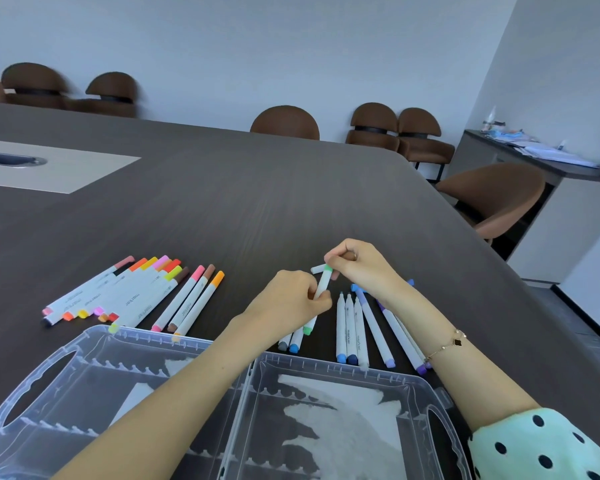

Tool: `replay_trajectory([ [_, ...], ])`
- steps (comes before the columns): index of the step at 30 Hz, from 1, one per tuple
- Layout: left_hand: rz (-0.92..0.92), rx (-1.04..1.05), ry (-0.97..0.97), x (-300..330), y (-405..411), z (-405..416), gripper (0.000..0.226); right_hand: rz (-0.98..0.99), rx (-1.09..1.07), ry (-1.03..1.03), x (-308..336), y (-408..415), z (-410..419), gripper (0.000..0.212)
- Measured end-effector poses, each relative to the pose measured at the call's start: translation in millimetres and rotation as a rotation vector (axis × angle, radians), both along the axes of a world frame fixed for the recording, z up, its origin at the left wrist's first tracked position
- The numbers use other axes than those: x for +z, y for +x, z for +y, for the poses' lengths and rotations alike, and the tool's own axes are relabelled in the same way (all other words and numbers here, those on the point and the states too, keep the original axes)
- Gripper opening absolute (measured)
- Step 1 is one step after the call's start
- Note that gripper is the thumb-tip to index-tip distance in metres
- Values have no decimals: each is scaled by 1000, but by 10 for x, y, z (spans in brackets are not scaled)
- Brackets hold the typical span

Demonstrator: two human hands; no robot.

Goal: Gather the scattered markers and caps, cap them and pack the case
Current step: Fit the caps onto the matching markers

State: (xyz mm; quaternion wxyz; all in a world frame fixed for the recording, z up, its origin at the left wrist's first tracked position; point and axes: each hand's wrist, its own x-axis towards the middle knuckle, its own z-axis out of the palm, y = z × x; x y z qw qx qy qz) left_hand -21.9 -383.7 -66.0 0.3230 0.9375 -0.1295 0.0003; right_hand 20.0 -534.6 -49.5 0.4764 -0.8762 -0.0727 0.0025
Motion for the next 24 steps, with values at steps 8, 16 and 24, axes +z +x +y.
replay_trajectory([
  [8, -165, -39, 160, 74, -117, -55, 27, -118, 60, -212, -110, 90, -85, 16],
  [16, -54, -54, 343, -4, -242, -186, 33, 15, 143, -519, 20, 171, -477, 31],
  [24, -41, -52, 467, 18, -291, -220, 41, 5, 146, -526, -40, 207, -535, 12],
])
